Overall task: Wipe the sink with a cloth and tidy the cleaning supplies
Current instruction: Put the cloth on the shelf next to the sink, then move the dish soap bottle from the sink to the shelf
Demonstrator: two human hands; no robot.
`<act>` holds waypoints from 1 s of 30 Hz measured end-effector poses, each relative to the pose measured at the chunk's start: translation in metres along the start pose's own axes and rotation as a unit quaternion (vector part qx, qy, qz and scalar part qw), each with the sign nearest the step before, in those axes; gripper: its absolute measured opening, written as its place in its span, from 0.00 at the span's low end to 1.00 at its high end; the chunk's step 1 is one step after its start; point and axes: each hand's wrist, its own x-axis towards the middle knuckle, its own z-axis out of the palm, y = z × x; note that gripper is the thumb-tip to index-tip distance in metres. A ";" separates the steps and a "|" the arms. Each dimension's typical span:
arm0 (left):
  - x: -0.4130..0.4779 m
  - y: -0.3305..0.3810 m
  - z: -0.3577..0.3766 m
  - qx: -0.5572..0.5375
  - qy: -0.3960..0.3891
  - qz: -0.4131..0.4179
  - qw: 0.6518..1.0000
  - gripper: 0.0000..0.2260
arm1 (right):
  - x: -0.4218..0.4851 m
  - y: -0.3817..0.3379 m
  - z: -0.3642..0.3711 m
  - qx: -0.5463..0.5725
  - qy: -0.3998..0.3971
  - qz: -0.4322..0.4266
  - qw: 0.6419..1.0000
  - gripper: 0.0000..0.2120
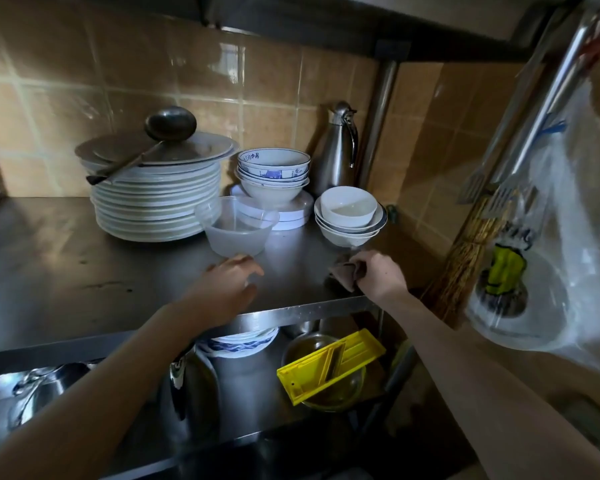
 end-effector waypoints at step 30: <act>-0.021 0.208 0.029 -0.071 -0.016 0.170 0.983 0.12 | -0.219 0.130 -0.110 0.078 -0.041 0.120 0.989 0.22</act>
